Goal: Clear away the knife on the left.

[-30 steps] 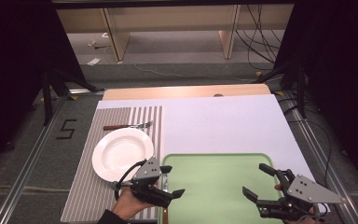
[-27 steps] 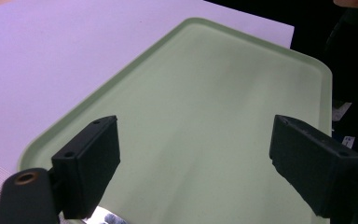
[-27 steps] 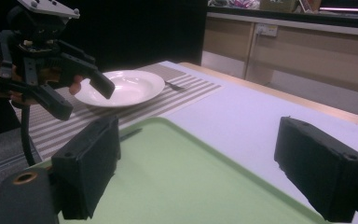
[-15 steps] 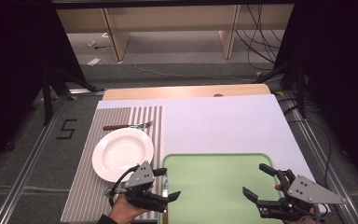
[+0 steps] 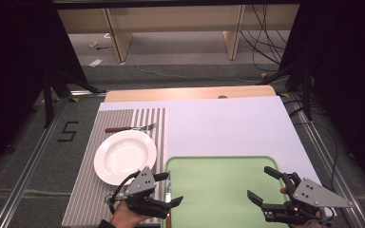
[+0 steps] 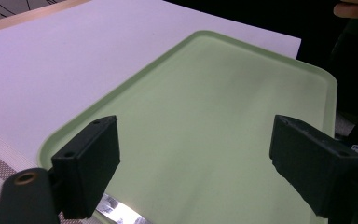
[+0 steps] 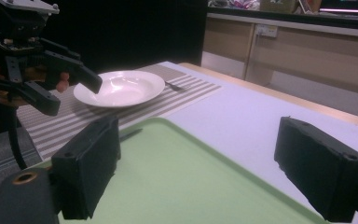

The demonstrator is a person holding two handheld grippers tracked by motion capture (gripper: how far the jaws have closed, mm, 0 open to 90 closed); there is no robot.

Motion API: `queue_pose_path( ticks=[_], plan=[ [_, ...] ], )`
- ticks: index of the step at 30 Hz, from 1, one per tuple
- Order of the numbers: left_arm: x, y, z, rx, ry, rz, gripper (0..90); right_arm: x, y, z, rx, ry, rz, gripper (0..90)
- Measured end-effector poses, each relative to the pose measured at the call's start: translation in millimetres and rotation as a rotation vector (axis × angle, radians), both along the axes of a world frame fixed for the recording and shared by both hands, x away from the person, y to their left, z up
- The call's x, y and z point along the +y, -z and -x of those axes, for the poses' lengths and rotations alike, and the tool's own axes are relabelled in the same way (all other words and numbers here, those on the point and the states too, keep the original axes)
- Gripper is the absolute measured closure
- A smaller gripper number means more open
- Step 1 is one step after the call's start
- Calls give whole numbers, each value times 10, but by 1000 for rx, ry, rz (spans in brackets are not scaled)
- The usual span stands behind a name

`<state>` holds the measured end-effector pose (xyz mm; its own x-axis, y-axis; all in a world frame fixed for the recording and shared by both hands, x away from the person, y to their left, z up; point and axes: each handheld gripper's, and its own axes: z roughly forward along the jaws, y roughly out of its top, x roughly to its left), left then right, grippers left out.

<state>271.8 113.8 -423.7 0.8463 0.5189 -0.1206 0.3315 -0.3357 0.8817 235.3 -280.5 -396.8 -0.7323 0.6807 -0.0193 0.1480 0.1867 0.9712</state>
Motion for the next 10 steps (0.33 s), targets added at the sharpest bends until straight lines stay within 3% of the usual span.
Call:
queue_pose_path(
  ticks=[10],
  plan=[
    [-61, 3, 4, 3, 18, -6, 160, 0, 1, -1, 5, -1, 1, 154]
  ],
)
